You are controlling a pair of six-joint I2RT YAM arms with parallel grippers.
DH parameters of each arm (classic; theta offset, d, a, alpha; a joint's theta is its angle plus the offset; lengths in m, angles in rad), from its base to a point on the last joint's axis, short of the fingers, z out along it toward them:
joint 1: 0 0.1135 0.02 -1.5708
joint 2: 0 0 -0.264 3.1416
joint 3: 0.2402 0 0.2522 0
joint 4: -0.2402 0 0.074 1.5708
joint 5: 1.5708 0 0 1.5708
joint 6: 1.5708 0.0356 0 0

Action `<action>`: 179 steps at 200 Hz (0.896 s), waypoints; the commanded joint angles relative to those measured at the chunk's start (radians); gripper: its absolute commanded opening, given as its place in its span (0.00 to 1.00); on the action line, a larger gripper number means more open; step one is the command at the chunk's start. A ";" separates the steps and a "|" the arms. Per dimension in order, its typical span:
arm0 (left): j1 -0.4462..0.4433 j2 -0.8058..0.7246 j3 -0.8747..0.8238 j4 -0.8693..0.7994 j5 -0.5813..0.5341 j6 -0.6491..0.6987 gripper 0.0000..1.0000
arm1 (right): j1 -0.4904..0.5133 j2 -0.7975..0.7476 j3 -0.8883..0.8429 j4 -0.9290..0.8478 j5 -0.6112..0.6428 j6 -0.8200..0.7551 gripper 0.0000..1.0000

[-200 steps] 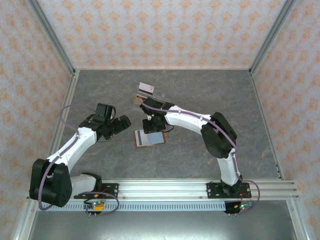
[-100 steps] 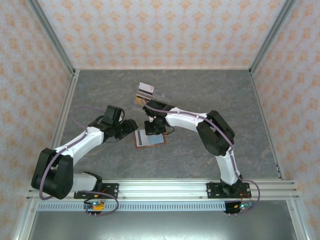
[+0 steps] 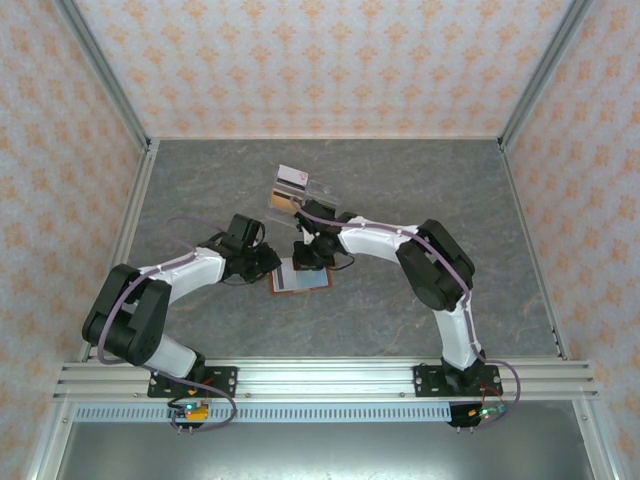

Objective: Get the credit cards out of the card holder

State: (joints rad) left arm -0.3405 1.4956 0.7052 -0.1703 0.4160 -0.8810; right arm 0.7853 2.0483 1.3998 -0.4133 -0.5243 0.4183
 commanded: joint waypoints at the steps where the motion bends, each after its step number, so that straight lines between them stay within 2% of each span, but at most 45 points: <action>1: -0.005 0.011 -0.011 0.022 -0.006 -0.017 0.15 | -0.012 -0.043 -0.022 0.036 -0.052 -0.013 0.16; 98: -0.005 0.041 -0.070 0.012 -0.043 -0.019 0.07 | -0.026 -0.056 -0.072 0.113 -0.104 0.098 0.12; 149: -0.005 0.055 -0.071 0.011 -0.041 -0.013 0.05 | -0.029 -0.094 -0.103 0.149 -0.112 0.128 0.18; 179: -0.005 0.052 -0.070 0.001 -0.044 -0.008 0.05 | -0.032 -0.124 -0.129 0.180 -0.112 0.145 0.17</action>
State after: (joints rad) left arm -0.3405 1.5196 0.6594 -0.1268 0.4118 -0.8928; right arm 0.7605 1.9850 1.2907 -0.2794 -0.6296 0.5365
